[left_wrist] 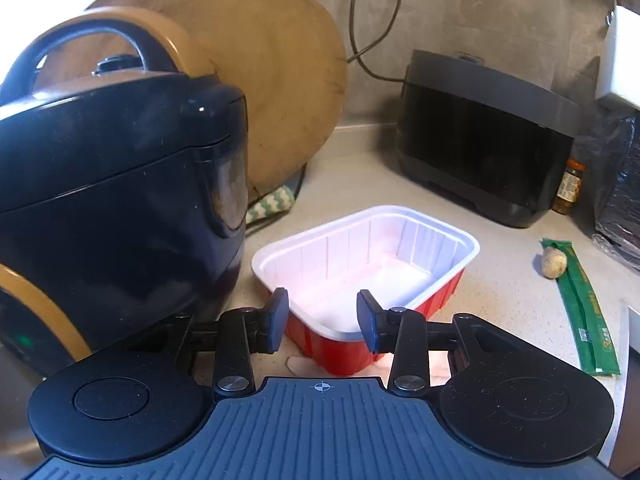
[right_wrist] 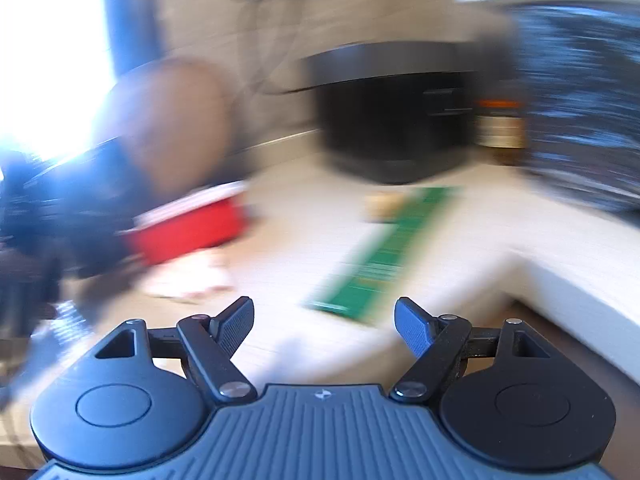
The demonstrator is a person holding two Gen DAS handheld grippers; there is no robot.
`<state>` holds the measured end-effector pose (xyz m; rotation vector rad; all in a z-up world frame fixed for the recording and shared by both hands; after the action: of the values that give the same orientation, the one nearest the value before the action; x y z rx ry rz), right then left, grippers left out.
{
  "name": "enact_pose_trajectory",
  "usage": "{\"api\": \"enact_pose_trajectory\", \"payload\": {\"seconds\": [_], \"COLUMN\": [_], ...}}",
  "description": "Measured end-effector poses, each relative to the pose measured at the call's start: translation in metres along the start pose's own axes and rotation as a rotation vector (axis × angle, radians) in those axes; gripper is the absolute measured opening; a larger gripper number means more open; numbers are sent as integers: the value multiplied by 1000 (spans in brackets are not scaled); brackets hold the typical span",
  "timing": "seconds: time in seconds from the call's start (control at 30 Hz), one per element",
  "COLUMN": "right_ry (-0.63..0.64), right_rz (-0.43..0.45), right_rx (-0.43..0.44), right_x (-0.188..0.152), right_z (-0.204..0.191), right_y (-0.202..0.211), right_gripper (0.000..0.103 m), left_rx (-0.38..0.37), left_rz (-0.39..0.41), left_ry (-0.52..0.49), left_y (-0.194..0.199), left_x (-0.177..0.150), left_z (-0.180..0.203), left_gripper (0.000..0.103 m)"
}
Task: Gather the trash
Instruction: 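Raise both empty tools back up to the counter, then grasp the white glove with the right tool while the left tool reaches the tray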
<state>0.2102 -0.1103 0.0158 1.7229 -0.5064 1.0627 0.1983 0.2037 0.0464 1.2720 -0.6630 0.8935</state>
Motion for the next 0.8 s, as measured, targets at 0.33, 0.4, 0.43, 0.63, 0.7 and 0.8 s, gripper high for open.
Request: {"api": "enact_pose_trajectory", "payload": {"seconds": [0.33,0.4,0.43,0.63,0.7,0.8], "right_ry": [217,208,220,204,179,153], "right_rz": [-169,-160,-171,-125,-95,-79], "right_rx": [37,35,43,7,-33,-83], "right_x": [27,27,26,17,15,9], "right_z": [-129,-129,-130,-101,-84,-62], "right_y": [-115,-115,-112,-65,-46,-25], "right_gripper": [78,65,41,14,14,14], "left_rx": [-55,-62,-67,-152,-196,-266], "left_rz": [-26,-34,-33,-43,-72,-97], "left_ry": [66,61,56,13,9,36], "left_y": [-5,-8,-10,-9,-7,-5], "left_x": [1,1,1,-2,-7,-11], "left_z": [-23,-22,-21,-4,4,10], "left_gripper": [42,42,42,43,42,45]}}
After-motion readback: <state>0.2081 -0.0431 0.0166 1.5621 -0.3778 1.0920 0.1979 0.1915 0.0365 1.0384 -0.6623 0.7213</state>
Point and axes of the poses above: each gripper's, at about its wrist camera, not at the fingertips, and y roughly against the way its jaws point, z to its right, x to its top, the point moved 2 cm from there along -y, roughly the way its jaws point, and after that the axes turned 12 degrees about -x, right-handed, at the moved point
